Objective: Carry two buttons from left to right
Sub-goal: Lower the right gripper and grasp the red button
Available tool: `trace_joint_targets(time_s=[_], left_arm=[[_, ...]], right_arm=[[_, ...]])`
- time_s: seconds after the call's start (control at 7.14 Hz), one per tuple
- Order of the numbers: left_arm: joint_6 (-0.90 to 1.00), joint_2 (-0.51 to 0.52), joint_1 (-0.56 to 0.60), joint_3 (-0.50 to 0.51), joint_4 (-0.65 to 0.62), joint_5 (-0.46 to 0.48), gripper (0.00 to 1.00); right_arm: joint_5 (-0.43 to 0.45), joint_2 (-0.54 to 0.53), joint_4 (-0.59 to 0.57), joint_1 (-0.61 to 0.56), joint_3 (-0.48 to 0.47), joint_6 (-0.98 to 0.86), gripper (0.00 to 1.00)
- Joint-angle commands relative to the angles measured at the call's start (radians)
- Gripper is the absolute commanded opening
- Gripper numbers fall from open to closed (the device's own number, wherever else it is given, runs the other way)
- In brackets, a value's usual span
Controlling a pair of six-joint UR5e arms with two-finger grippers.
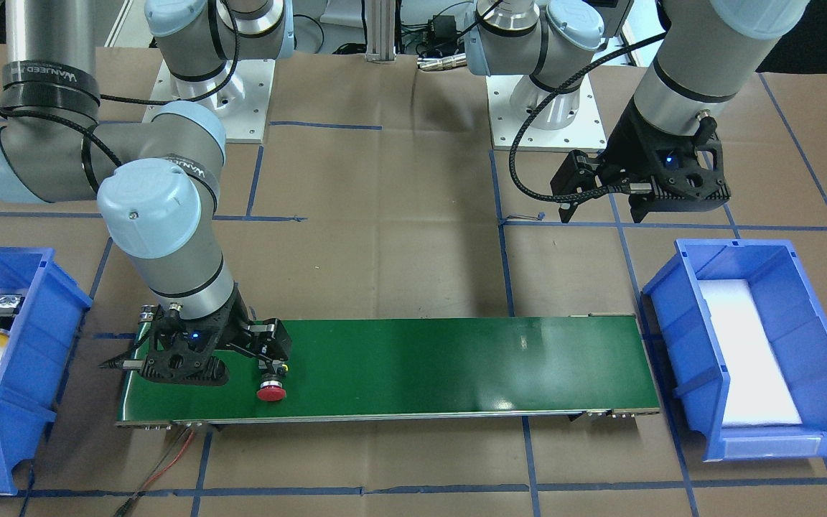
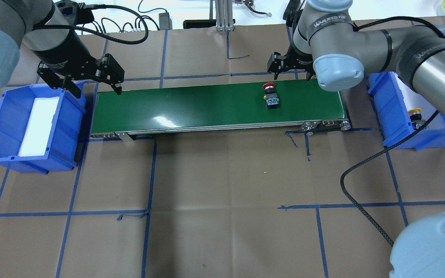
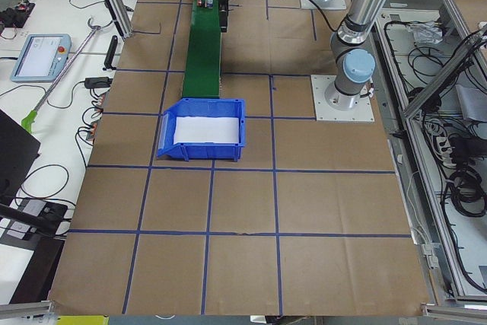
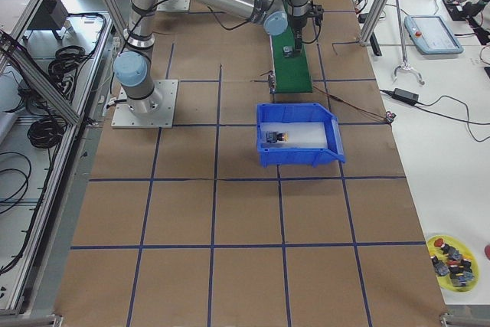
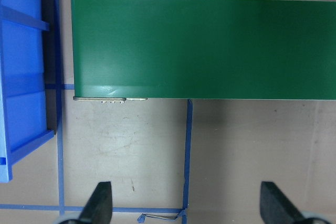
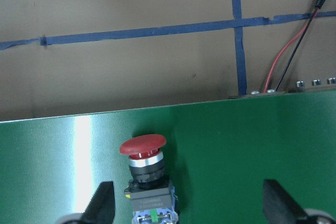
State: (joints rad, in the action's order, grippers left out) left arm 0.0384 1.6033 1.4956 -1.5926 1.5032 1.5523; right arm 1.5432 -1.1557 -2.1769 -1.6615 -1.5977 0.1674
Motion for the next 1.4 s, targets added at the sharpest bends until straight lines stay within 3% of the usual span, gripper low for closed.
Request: trace_joint_targets(time_s=[0.0, 0.28, 0.42, 0.56, 0.7, 0.98, 1.12, 1.26], left_arm=[[0.0, 0.0, 0.0, 0.0, 0.0, 0.0, 0.99], [0.0, 0.0, 0.0, 0.0, 0.0, 0.0, 0.99], [0.0, 0.0, 0.0, 0.0, 0.0, 0.0, 0.99], [0.0, 0.0, 0.0, -0.001, 0.0, 0.0, 0.99], [0.0, 0.0, 0.0, 0.0, -0.001, 0.0, 0.99], [0.0, 0.0, 0.0, 0.0, 0.0, 0.0, 0.99], [0.0, 0.0, 0.0, 0.0, -0.001, -0.001, 0.99], [0.0, 0.0, 0.0, 0.0, 0.0, 0.0, 0.99]], right_arm=[[0.002, 0.049, -0.001, -0.004, -0.004, 0.0, 0.99], [0.006, 0.071, 0.0, -0.004, -0.014, -0.003, 0.99], [0.003, 0.065, 0.0, -0.003, -0.024, -0.003, 0.91], [0.008, 0.064, 0.008, -0.003, -0.022, -0.011, 0.57], [0.017, 0.06, 0.014, -0.001, -0.022, -0.014, 0.07], [0.059, 0.041, 0.013, 0.009, -0.016, -0.052, 0.03], [0.116, -0.005, 0.017, 0.028, -0.008, -0.08, 0.03], [0.109, -0.062, 0.075, 0.07, 0.007, -0.101, 0.04]])
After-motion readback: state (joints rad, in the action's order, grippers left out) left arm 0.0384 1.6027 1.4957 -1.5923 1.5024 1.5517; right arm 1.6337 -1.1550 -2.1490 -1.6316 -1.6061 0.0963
